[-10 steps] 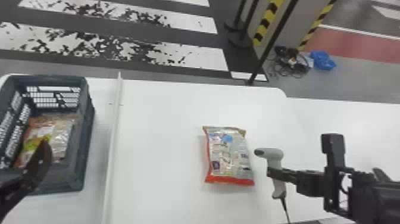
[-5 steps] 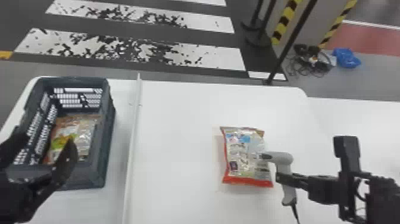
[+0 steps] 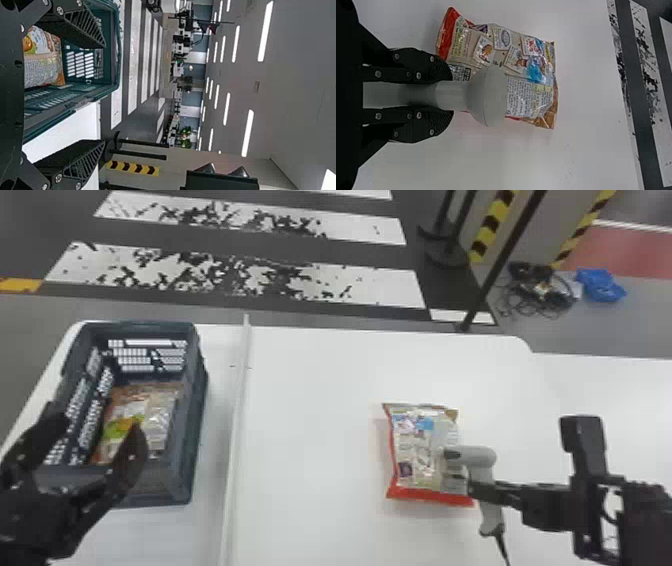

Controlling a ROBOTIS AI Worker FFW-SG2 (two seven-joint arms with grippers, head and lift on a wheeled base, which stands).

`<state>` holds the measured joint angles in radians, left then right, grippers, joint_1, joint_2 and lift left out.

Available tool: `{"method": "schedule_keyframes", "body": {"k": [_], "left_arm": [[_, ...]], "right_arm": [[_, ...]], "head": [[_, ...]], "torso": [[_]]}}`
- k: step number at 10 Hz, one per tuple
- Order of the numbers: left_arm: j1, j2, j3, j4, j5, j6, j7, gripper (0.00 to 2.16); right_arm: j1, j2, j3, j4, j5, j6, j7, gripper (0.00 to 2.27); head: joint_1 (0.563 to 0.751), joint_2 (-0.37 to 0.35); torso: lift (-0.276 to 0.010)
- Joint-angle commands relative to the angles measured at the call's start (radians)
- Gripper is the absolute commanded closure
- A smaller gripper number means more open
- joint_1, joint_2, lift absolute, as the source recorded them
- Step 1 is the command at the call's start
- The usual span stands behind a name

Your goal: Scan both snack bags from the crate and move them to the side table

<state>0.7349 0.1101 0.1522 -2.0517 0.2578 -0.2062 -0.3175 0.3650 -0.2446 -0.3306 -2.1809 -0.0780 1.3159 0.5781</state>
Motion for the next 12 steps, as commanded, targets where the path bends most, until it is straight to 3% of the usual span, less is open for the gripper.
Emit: {"method": "schedule_keyframes", "body": {"k": [1, 4, 8, 12], "left_arm": [[0.0, 0.0, 0.0, 0.001, 0.001, 0.0, 0.0, 0.15], [0.0, 0.0, 0.001, -0.002, 0.001, 0.0, 0.0, 0.15], [0.003, 0.002, 0.001, -0.008, 0.001, 0.0, 0.0, 0.15], [0.005, 0.002, 0.001, -0.013, 0.001, 0.0, -0.002, 0.15]], "right_arm": [[-0.006, -0.002, 0.007, 0.012, 0.004, 0.0, -0.001, 2.25], [-0.009, -0.002, -0.004, 0.01, 0.001, 0.0, -0.004, 2.25], [-0.029, -0.013, -0.085, 0.043, -0.013, -0.056, -0.006, 2.25], [-0.12, -0.079, -0.104, 0.251, 0.0, -0.191, -0.037, 2.25]], "head": [[0.695, -0.131], [0.695, -0.13], [0.695, -0.156], [0.695, -0.248]], "torso": [[-0.075], [-0.075], [-0.075], [-0.075]]}}
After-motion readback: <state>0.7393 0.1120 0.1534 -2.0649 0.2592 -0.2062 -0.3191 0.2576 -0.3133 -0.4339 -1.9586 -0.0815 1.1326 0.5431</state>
